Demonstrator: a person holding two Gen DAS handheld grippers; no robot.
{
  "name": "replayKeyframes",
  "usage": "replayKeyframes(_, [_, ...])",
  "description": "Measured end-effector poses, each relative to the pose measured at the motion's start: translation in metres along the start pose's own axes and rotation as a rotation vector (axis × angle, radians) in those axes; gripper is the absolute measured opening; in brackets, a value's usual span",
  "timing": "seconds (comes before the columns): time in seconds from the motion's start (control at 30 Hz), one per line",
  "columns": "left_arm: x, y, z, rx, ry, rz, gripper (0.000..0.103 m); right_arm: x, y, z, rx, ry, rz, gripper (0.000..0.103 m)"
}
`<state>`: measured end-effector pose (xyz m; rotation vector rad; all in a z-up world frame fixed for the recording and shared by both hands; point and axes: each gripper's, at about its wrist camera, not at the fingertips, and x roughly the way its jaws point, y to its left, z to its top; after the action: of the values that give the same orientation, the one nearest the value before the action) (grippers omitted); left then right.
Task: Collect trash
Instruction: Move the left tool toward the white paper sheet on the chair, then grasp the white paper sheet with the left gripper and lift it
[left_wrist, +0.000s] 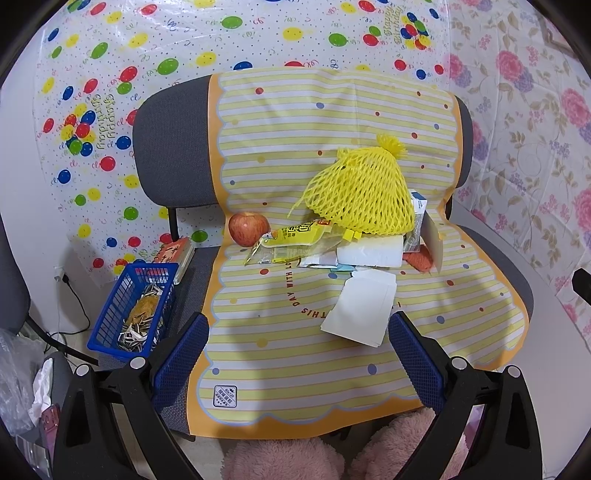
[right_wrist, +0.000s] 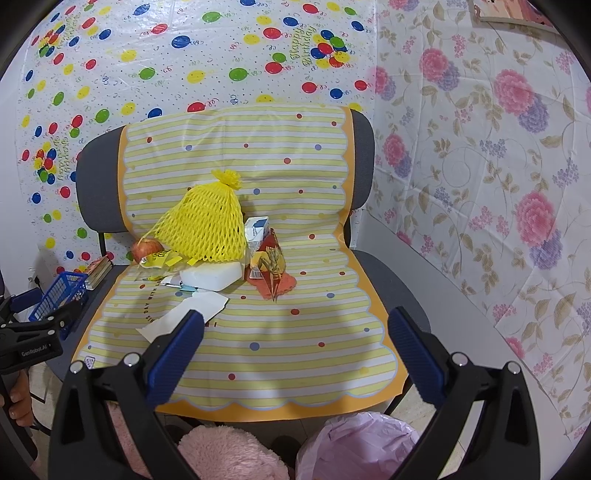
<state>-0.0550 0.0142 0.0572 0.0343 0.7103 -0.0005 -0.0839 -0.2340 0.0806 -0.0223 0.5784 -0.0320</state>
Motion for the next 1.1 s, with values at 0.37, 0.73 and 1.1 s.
replayKeyframes(0.37, [0.026,0.0,-0.006,0.007,0.046,-0.015,0.096,0.016,-0.001,-0.006,0.023,0.072,0.008,0.097])
replayKeyframes(0.73, [0.087,-0.029,-0.034,0.17,0.108,-0.077,0.096,0.047,-0.008,-0.017,0.045,0.037,0.014,0.097])
replayKeyframes(1.1, [0.125,-0.066,-0.037,0.302,0.097,-0.117,0.096,0.067,-0.017,-0.013,0.051,0.044,0.019,0.097])
